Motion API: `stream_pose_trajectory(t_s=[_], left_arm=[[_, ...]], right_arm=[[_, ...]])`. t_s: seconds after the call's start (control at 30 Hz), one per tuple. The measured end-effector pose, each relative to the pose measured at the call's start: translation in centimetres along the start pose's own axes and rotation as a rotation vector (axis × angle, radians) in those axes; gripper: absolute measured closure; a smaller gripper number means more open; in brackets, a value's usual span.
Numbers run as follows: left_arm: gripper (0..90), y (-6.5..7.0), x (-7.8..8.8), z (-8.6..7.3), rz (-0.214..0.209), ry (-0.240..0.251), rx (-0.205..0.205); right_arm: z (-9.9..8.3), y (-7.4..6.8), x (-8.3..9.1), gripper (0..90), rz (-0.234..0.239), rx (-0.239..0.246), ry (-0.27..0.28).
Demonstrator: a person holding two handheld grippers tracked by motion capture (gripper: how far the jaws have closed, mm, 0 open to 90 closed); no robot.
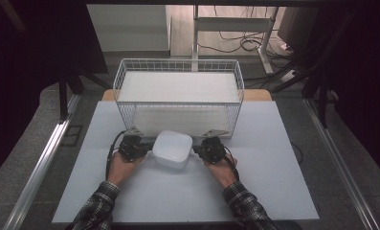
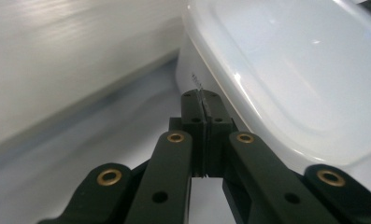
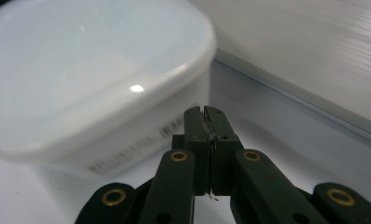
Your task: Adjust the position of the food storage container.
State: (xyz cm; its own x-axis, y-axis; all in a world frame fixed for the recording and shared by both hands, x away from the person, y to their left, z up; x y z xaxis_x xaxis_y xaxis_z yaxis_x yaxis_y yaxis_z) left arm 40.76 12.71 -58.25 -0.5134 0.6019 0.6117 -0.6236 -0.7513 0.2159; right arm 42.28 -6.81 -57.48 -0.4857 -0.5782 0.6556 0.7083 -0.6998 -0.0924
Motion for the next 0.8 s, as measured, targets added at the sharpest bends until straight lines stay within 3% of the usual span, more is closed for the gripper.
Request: stream_pose_trajectory(t_s=[0.1, 0.3, 0.53, 0.8], left_arm=[[89.8, 0.9, 0.1, -0.3, -0.004, -0.012, -0.008], [89.9, 3.1, 0.3, -0.8, -0.016, -0.031, -0.041], [89.9, 4.7, 0.3, -1.3, -0.019, -0.042, -0.052], [89.9, 6.5, 1.0, -2.2, -0.028, -0.061, -0.076]], right_arm=[[-0.1, 0.1, 0.1, 88.3, -0.015, 0.009, -0.003], [-0.8, 0.5, 1.2, 88.9, -0.008, -0.030, -0.016], [-1.7, 0.3, 2.5, 89.0, -0.017, -0.037, -0.032], [-3.7, -1.2, 4.7, 89.1, -0.007, -0.025, -0.063]])
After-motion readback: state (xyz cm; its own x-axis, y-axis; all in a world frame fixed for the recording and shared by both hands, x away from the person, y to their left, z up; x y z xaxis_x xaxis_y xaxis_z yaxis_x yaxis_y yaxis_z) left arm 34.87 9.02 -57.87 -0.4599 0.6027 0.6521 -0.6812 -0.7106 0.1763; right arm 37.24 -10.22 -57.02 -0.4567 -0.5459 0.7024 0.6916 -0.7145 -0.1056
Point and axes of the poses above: each handheld gripper's, and its own axes: x roughly backward along the jaws, z roughly out of its top, y roughly to its right, the point moved 9 cm from there along -x, roughly forward along the jaws, and after that the axes turned 1 degree about y, right-handed, at the moved point
